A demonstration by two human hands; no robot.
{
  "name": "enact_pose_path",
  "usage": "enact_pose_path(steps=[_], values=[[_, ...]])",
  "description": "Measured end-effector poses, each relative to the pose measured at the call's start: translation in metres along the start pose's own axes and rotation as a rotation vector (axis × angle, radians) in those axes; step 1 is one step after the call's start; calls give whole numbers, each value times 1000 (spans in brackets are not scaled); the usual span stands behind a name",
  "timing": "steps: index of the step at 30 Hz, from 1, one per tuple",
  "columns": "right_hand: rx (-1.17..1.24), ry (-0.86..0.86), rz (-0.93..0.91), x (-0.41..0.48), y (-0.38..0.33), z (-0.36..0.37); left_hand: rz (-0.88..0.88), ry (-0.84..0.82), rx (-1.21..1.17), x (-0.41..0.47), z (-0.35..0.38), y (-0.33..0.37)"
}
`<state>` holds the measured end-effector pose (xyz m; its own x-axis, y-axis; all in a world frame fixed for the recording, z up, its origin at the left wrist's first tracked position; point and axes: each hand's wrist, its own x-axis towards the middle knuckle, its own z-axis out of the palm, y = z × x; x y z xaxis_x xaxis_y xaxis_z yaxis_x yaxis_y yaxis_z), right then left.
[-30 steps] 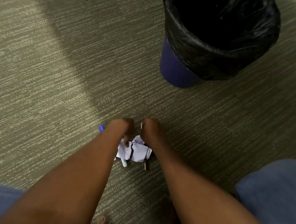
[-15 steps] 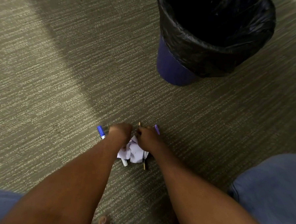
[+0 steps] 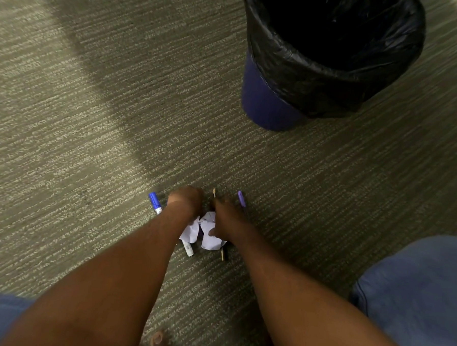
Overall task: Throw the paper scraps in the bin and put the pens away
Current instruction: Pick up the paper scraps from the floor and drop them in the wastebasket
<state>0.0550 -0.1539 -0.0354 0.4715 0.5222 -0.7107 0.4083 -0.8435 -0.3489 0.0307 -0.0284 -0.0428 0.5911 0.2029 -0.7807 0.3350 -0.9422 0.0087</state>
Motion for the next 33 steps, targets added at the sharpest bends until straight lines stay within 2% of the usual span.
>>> enact_pose_path(steps=[6, 13, 18, 29, 33], values=[[86, -58, 27, 6, -4, -11, 40, -77, -97, 7, -6, -4], [85, 40, 32, 17, -12, -44, 90, -97, -20, 5, -46, -10], [140, 118, 33, 14, -18, -76, 65, -153, -210, 3, -91, -26], [231, 293, -43, -5, -42, -140, 46, -58, -236, -19, -174, -42], [237, 362, -87, -16, -46, -164, 91, 14, -248, -38, -205, -41]])
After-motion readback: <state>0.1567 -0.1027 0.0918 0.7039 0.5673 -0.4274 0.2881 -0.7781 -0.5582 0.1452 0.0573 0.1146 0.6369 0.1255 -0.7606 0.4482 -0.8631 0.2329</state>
